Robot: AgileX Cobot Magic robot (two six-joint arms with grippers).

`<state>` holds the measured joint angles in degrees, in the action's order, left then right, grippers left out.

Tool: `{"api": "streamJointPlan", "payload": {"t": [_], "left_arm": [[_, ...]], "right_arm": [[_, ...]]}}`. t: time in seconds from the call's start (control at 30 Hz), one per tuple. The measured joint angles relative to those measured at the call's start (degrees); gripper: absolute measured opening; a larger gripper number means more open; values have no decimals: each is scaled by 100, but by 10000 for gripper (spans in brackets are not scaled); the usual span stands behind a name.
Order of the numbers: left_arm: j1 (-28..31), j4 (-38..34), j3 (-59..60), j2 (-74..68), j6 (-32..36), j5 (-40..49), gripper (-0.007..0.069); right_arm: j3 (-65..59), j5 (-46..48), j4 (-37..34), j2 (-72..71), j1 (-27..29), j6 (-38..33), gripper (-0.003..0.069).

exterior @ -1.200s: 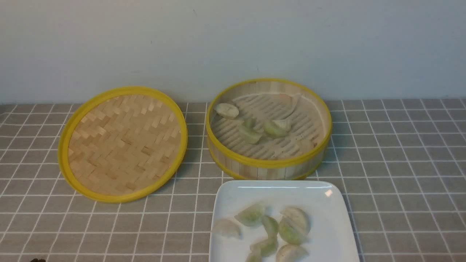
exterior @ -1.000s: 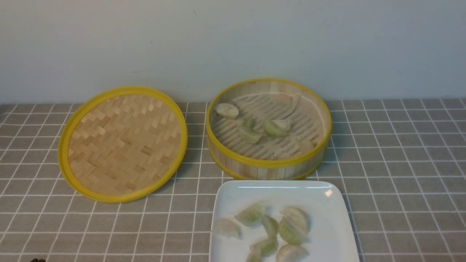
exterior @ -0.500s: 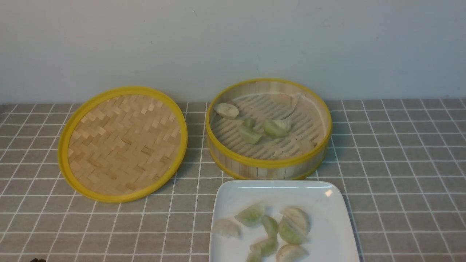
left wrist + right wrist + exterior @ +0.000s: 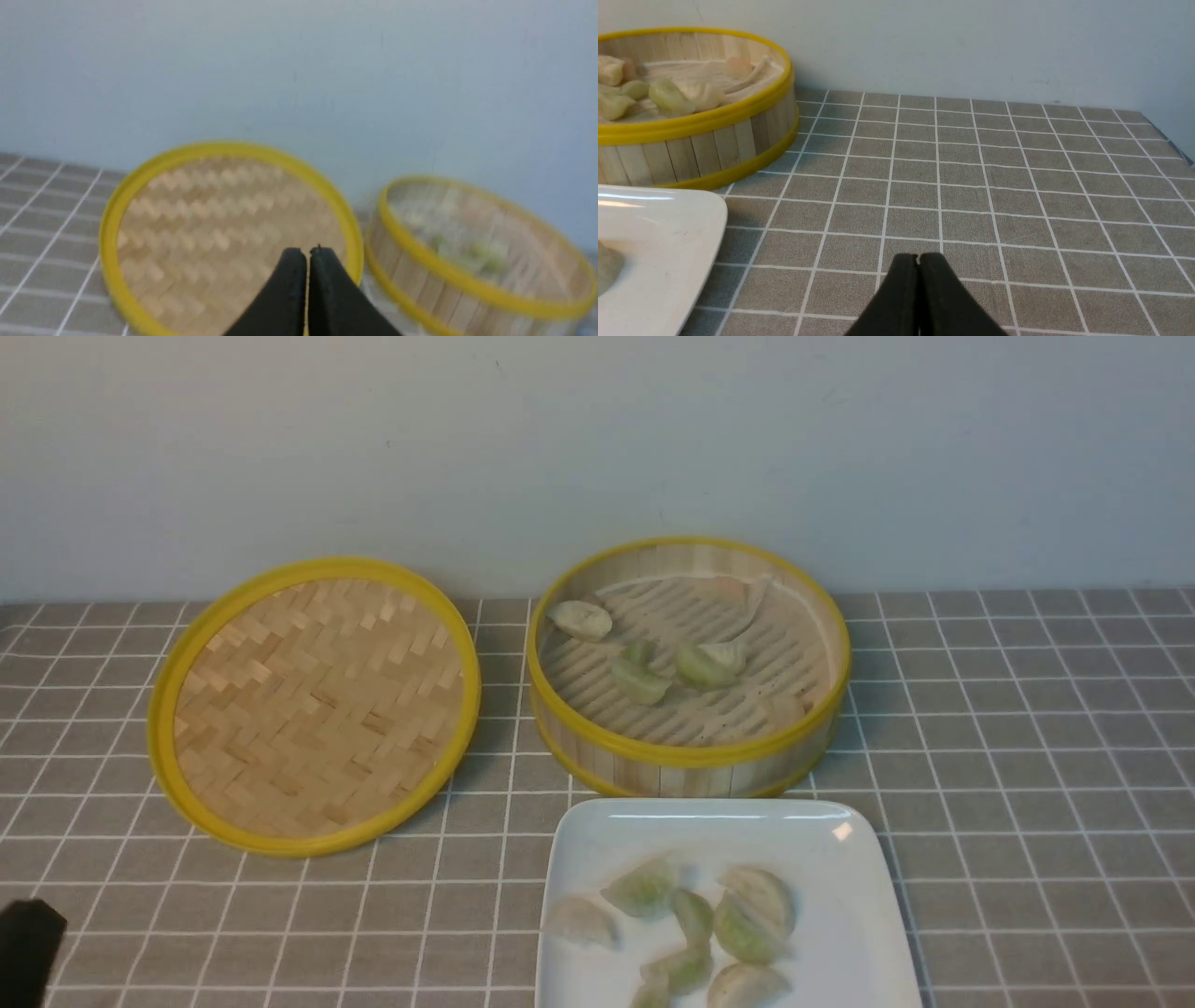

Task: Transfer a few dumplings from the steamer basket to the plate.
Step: Use the left arm to grab a dumpling from the steamer

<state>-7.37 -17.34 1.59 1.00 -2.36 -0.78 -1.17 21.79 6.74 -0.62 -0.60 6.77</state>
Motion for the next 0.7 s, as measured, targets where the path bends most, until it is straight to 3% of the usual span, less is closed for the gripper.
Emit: {"api": "streamJointPlan", "payload": {"t": [0.13,0.2,0.3,0.33,0.43,0.5,0.6,0.7], "left_arm": [[0,-300,0,0,-94,-1117,-5],[0,-415,-61,0,-296,-1816,-5],[0,-448,-729,-339,-552,-1578,-5],[0,-436,-1181,-647,-602,-1052,-5],[0,-351,-2693,-1965,-559,656,-5],[0,-325,-3230,-2422,-458,1378,-5],[0,-338,-4452,-4017,-2,3286,-5],[0,-495,-5011,-5030,436,4007,-5]], "right_arm": [[-6,-84,-70,-4,0,39,-13],[-42,-423,-460,-4,0,232,-13],[-47,-1158,-1256,-4,0,685,-13],[-47,-1613,-1796,-4,0,997,-13],[-47,-2240,-2547,-4,0,1286,-13],[-47,-2451,-2688,-4,0,1297,-13],[-47,-2664,-2809,-4,0,1327,-13],[-47,-2820,-2820,-4,0,1411,-13]]}}
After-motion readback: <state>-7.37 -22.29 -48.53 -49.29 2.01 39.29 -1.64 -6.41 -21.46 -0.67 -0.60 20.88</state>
